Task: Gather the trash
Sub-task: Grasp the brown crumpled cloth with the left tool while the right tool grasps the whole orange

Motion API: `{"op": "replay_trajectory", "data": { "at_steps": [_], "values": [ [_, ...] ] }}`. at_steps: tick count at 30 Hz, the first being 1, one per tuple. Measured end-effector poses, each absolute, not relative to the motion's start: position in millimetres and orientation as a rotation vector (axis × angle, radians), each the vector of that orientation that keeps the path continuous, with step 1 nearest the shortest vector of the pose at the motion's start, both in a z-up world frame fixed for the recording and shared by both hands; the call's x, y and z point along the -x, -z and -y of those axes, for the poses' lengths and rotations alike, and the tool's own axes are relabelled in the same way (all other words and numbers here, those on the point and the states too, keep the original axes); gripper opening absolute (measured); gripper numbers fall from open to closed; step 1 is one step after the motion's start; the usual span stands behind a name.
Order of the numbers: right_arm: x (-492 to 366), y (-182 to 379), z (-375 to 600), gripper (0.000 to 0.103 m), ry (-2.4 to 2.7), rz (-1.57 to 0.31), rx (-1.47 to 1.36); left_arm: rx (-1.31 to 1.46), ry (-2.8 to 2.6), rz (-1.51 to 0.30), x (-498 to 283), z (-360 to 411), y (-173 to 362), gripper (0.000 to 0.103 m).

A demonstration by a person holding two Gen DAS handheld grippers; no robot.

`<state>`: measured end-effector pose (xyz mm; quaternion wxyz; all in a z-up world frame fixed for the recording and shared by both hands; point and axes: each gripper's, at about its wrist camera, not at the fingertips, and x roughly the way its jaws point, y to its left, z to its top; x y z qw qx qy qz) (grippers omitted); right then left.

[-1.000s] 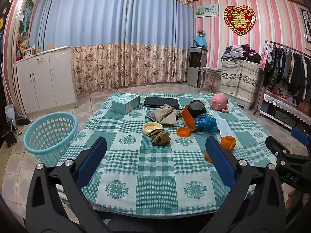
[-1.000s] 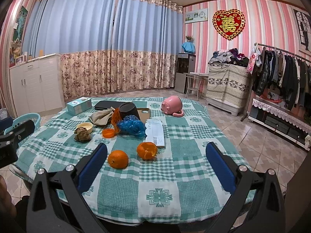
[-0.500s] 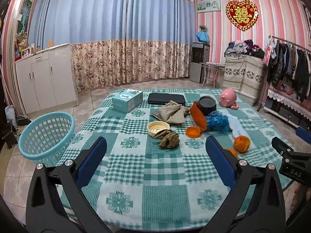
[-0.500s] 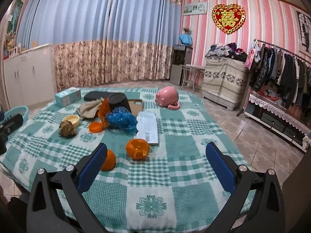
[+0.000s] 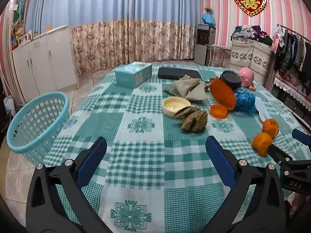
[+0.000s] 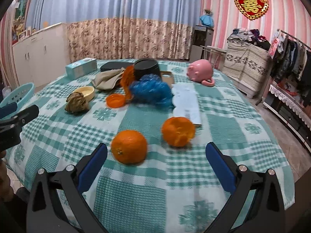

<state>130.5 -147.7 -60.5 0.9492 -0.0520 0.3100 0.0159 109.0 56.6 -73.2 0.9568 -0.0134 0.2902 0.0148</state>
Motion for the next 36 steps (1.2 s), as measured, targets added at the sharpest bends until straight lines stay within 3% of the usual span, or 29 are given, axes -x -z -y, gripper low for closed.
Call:
{"op": "replay_trajectory", "data": {
  "at_steps": [5, 8, 10, 11, 16, 26, 29, 34, 36],
  "values": [
    [-144, 72, 136, 0.083, -0.062, -0.661, 0.133, 0.051, -0.047, -0.615, -115, -66, 82, 0.098],
    [-150, 74, 136, 0.068, -0.091, -0.673, 0.130, 0.068, -0.061, -0.621, -119, -70, 83, 0.098],
    [-154, 76, 133, 0.049, -0.139, -0.686, 0.127, 0.069, -0.069, -0.626, -121, -70, 83, 0.098],
    [-154, 76, 133, 0.045, -0.155, -0.688, 0.123, 0.070, -0.067, -0.629, -123, -69, 82, 0.098],
    [-148, 73, 137, 0.040, -0.193, -0.660, 0.108, 0.053, -0.036, -0.627, -132, -54, 74, 0.098],
    [-160, 64, 172, 0.040, -0.162, -0.660, 0.087, 0.122, 0.031, -0.677, -176, -24, 77, 0.098],
    [-163, 62, 176, 0.040, -0.165, -0.658, 0.081, 0.121, 0.052, -0.679, -186, -15, 77, 0.089],
    [-168, 57, 177, 0.040, -0.174, -0.652, 0.085, 0.065, 0.053, -0.739, -199, 0, 89, 0.050],
    [-170, 56, 174, 0.040, -0.181, -0.655, 0.081, 0.057, 0.055, -0.739, -198, -1, 89, 0.045]
  ]
}}
